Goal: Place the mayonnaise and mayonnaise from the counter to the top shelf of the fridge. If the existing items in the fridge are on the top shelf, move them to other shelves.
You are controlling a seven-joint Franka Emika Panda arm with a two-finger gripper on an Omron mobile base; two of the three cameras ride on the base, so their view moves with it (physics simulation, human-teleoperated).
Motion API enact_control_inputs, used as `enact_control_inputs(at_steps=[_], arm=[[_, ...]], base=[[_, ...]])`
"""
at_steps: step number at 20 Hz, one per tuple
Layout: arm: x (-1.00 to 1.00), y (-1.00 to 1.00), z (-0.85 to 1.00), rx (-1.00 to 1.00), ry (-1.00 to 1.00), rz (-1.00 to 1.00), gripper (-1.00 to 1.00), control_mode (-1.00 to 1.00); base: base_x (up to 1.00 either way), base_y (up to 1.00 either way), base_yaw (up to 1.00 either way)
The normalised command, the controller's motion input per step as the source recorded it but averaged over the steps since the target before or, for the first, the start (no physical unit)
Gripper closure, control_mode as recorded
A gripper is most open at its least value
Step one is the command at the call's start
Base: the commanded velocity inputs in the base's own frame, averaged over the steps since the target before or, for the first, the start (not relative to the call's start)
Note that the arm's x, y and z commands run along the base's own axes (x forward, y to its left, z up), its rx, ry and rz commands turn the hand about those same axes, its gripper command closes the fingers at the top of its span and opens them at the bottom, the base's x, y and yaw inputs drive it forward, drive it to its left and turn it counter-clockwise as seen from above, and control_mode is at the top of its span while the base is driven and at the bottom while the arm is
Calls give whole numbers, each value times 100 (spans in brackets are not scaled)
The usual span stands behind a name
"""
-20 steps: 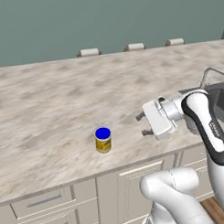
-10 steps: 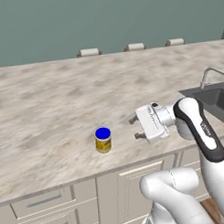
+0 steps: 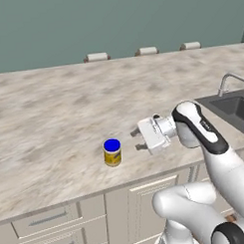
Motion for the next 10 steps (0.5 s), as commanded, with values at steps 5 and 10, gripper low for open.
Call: enact_control_inputs(at_steps=[5, 10], arm=[[35, 0, -6, 0, 5, 15, -100, -100], [7, 0, -21, 1, 0, 2, -100, -100]], base=[[0, 0, 0], [0, 0, 0]])
